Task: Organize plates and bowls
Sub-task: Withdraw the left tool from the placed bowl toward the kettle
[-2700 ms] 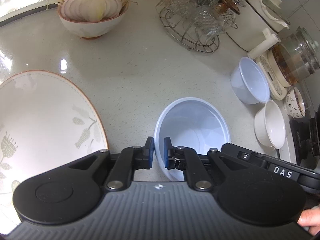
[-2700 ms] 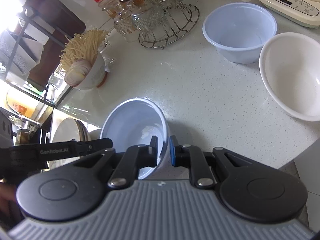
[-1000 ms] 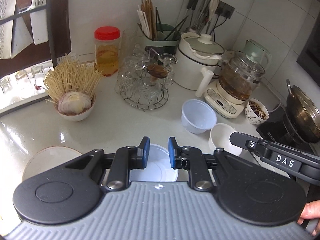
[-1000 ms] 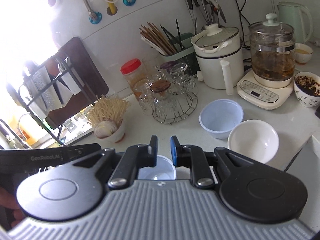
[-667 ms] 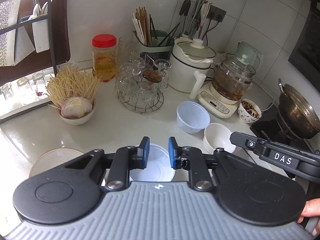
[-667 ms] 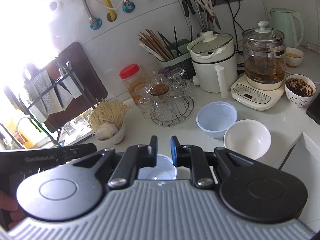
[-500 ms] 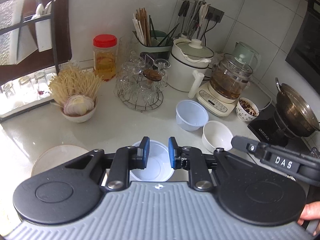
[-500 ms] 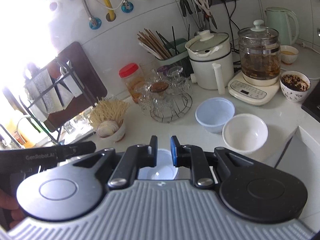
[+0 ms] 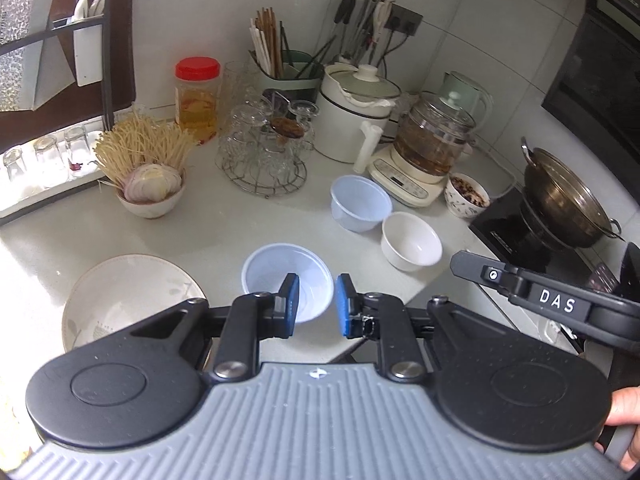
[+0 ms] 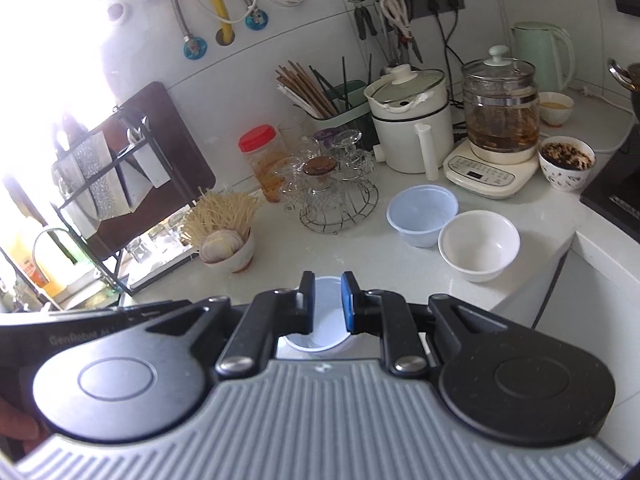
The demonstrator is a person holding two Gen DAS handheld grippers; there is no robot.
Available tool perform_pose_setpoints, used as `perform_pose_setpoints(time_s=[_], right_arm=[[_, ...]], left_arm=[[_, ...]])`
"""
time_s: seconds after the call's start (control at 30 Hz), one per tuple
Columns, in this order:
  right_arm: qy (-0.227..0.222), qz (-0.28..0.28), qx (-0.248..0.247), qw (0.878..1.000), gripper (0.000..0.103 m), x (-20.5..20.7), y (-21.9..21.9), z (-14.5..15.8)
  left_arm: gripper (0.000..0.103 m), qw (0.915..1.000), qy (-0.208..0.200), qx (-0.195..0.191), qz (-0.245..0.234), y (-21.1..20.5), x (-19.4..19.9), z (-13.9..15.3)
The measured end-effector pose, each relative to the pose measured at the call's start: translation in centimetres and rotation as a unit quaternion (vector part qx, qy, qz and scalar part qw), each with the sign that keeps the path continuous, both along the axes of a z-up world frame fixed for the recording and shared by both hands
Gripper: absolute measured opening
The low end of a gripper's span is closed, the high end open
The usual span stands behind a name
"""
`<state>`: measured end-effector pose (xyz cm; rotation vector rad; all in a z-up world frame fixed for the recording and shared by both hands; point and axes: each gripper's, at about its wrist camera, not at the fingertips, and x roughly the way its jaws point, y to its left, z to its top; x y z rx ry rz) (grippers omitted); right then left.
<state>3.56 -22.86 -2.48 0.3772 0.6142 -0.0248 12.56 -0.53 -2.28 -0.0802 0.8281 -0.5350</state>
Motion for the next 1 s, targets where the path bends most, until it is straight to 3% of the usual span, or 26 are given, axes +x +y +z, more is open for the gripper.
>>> perform_pose_setpoints(time_s=[0.33,0.5,0.67,1.0], right_arm=[[0.011,-0.030,-0.001,0.999,0.018,-1.3,-0.1,-0.9],[0.020,-0.041,0.008,0.999,0.018,-1.3,-1.2,-1.9],[0.015,-0.051,-0.001,0.999,0.018,-0.2,-2.5,-2.3],[0.014,-0.046,0.005,0.999,0.018,5.4,-5.9,-3.0]], left_arm=[[0.023,0.9997,0.015,-0.014,-0.013,-0.6,-0.9,-2.0],[0.023,0.9995,0.026,-0.001,-0.019,-1.9,-0.3,-3.5],[0.023,0.9991,0.022,0.016,-0.032,-3.6,1.8,-3.8],[0.034,0.9988,0.015,0.025,-0.039,-8.5,8.1,-4.0]])
